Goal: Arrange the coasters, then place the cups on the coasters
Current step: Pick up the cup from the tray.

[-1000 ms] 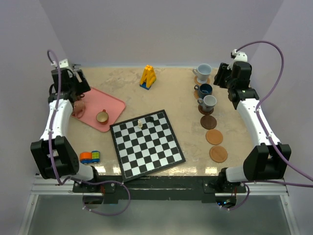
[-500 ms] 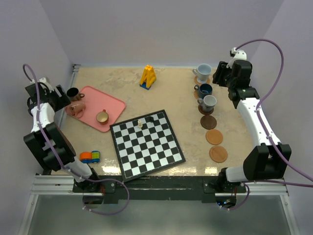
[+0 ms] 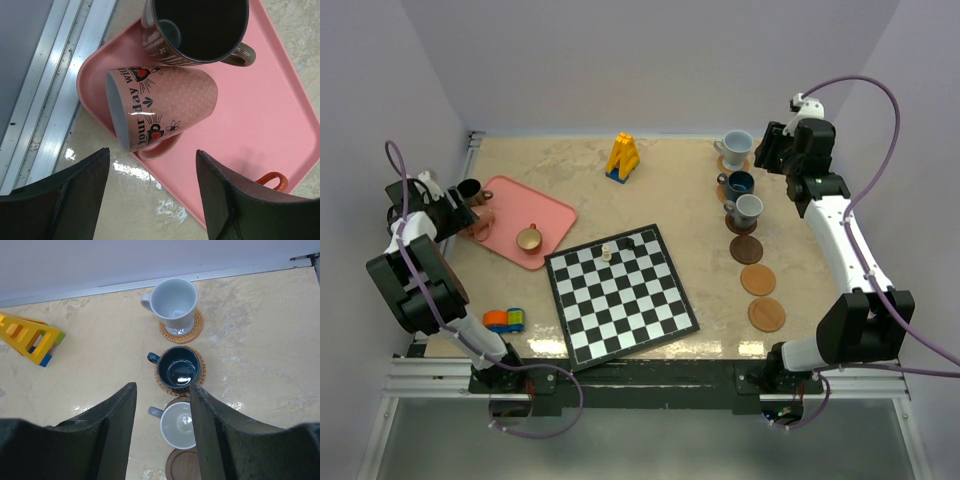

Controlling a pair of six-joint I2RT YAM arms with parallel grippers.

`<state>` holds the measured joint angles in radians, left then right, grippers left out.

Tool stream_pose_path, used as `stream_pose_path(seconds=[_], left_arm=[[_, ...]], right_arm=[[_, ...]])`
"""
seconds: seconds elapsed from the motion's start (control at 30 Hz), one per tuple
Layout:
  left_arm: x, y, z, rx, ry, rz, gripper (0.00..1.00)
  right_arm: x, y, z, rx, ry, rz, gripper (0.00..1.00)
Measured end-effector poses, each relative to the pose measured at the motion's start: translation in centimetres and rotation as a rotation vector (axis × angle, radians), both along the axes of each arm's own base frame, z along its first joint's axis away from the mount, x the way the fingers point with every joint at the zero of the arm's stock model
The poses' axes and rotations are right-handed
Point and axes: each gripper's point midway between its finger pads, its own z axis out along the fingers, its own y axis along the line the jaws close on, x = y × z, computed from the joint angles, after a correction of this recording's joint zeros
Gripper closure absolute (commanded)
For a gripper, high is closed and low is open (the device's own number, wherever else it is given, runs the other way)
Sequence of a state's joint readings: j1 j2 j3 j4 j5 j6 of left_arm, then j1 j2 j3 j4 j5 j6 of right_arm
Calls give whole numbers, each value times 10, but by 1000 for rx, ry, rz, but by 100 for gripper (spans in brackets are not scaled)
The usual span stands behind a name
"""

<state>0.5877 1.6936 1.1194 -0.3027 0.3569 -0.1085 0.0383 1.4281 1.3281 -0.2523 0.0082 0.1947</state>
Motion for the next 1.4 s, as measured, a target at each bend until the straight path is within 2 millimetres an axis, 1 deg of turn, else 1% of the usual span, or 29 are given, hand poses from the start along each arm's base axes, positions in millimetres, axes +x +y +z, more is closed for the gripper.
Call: stream_pose_path(seconds=[0.13, 0.17, 0.33, 0.43, 0.6, 0.77, 0.87, 0.97, 1.0, 1.1, 1.23, 1.4], left_arm=[[2, -2, -8, -8, 6, -25, 42], [2, -2, -10, -10, 6, -34, 44], [5, -3, -15, -13, 3, -57, 47], [9, -4, -14, -13, -16, -67, 51], [15, -6, -9, -19, -54, -90, 52], [19, -7, -8, -25, -81, -105, 64], [19, -9, -11, -44, -92, -111, 76], [22, -15, -8, -74, -114, -127, 87], [23, -17, -7, -83, -124, -133, 93], [25, -25, -2, -108, -159, -165, 100], [22, -32, 4, -114, -187, -179, 100], [12, -37, 5, -112, -186, -176, 100]], right_arm=[[4, 0, 0, 0, 5, 0, 50], [4, 0, 1, 0, 4, 0, 50], [5, 2, 0, 4, 10, 9, 51], [5, 4, 0, 8, 17, 21, 51], [7, 7, -4, 10, 31, 30, 52], [7, 13, -7, 12, 41, 41, 52], [9, 17, -8, 13, 46, 52, 52], [10, 22, -8, 12, 49, 60, 52], [11, 22, -8, 12, 49, 62, 52], [11, 26, -8, 12, 52, 69, 52], [10, 31, -9, 11, 55, 80, 52], [9, 34, -9, 9, 58, 88, 52]])
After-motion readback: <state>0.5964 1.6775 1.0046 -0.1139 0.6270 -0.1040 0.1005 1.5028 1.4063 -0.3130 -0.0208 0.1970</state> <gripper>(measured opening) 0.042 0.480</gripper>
